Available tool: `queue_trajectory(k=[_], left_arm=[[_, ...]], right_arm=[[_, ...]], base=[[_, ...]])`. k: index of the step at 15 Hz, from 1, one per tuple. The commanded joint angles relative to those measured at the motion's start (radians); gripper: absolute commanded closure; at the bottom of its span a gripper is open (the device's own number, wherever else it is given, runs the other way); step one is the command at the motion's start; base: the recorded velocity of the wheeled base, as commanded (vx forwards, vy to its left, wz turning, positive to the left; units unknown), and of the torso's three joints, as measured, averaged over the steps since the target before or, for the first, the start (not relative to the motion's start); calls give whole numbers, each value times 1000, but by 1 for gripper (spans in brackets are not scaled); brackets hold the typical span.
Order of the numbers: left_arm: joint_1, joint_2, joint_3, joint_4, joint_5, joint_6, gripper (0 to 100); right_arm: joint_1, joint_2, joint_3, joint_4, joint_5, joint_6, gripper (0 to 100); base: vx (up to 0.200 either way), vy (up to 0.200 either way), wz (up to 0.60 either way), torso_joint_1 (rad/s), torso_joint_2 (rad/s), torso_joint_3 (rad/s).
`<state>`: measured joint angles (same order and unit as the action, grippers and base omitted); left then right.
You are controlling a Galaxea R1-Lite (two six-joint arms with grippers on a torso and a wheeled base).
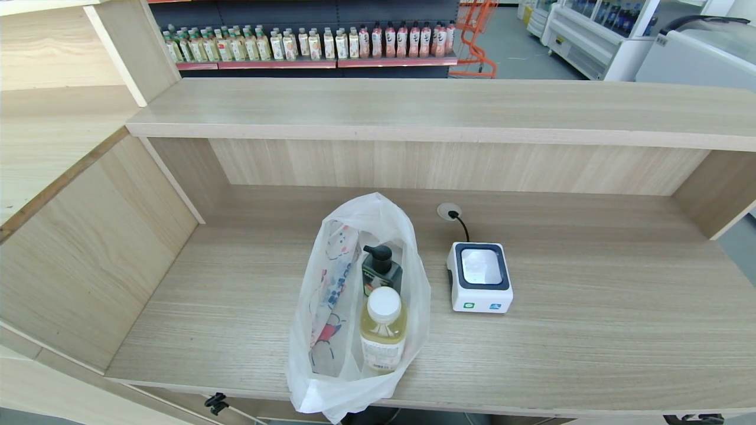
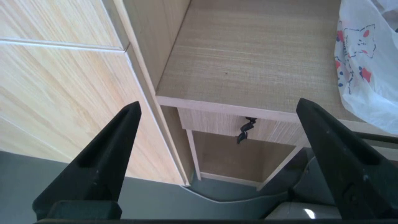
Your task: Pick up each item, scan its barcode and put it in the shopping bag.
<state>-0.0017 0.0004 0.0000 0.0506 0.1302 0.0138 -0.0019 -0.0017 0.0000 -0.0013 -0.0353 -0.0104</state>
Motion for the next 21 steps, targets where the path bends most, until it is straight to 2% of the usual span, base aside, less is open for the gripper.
queue_trajectory(k=[1, 9, 15, 21], left_arm=[[0, 0, 0, 0, 0, 0, 0], [0, 0, 0, 0, 0, 0, 0], [0, 0, 0, 0, 0, 3, 0], [0, 0, 0, 0, 0, 0, 0]], right_arm=[[-1, 2, 0, 0, 0, 4, 100], [-1, 2, 0, 0, 0, 4, 100], [0, 2, 0, 0, 0, 4, 100], [0, 2, 0, 0, 0, 4, 100]], base=[[0, 0, 0, 0, 0, 0], [0, 0, 0, 0, 0, 0], [0, -200, 0, 4, 1, 1], [33, 0, 0, -1, 0, 1]])
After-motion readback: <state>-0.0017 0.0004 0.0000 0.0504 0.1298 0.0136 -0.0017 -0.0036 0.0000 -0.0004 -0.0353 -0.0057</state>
